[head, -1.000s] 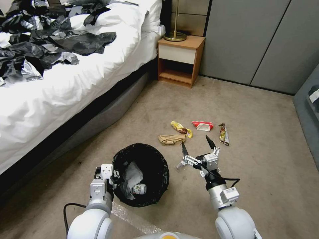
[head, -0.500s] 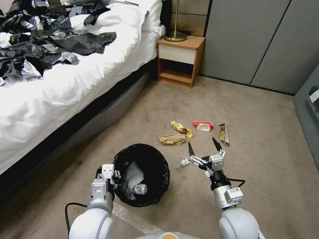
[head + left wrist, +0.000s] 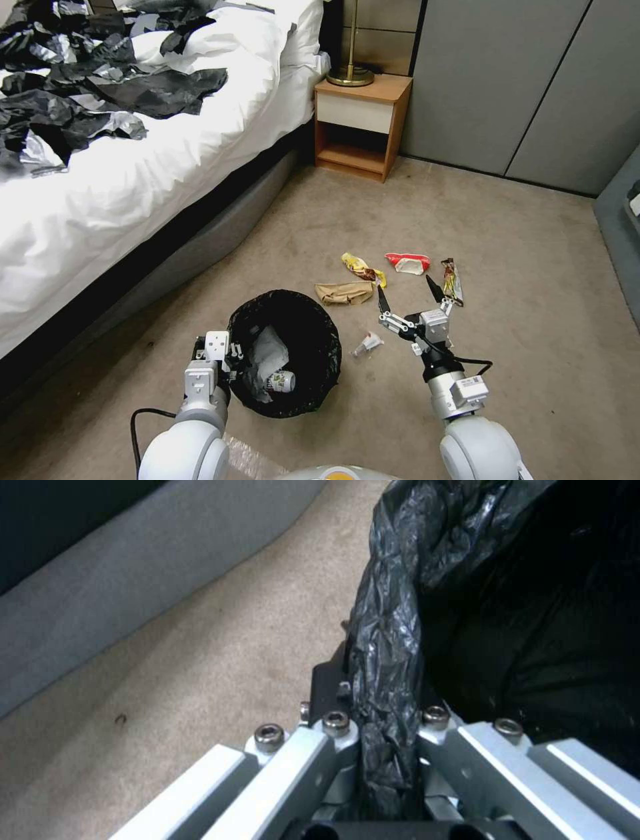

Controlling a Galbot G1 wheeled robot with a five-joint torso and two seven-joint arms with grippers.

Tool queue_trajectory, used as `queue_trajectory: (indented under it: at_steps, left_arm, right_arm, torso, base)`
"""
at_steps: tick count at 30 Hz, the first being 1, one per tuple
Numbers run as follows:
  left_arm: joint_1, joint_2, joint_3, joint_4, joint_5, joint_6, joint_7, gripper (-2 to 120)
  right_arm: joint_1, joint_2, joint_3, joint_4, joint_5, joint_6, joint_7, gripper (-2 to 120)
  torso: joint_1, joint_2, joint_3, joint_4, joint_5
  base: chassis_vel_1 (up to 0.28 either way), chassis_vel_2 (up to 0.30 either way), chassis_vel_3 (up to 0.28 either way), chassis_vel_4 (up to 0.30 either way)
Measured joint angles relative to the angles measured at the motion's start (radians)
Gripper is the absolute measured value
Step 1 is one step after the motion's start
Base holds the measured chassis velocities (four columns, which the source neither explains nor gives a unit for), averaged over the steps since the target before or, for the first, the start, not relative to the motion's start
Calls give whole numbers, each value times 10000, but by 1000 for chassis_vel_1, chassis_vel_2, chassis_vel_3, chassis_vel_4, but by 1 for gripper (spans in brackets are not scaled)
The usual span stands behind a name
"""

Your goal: Pick up the trash bin, then pick up the garbage from the floor and place it into the trash bin.

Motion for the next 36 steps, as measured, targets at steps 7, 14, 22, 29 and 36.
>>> queue_trajectory:
  at_steps: [7, 14, 22, 29, 36]
  left_arm:
    - [0, -14, -4, -9, 15, 1, 0, 1]
    - [-1, -38, -7, -28, 31, 1, 0, 1]
    - [27, -47, 4, -52, 61, 2, 0, 1]
    - [12, -53, 21, -50, 63, 4, 0, 1]
    - [-65, -99, 31, 15, 64, 19, 2, 1]
  right_arm:
    - [54, 13, 0, -90, -13, 164, -67, 100]
    - [98, 19, 64, -124, -48, 394, -314, 100]
    - [157, 26, 132, -170, -92, 508, -406, 100]
    - [573, -128, 110, -188, -9, 243, -307, 100]
    - [900, -274, 25, -270, 103, -79, -267, 100]
  torso:
    - [0, 0, 0, -1, 0]
    - [0, 0, 0, -1, -1]
    - [0, 0, -2, -1, 0]
    - [0, 0, -2, 0, 0]
    - [0, 0, -1, -2, 0]
  base:
    - [-59, 78, 67, -74]
    - [-26, 28, 29, -32]
    - [0, 0, 0, 0]
    - [0, 0, 0, 0]
    - [0, 0, 0, 0]
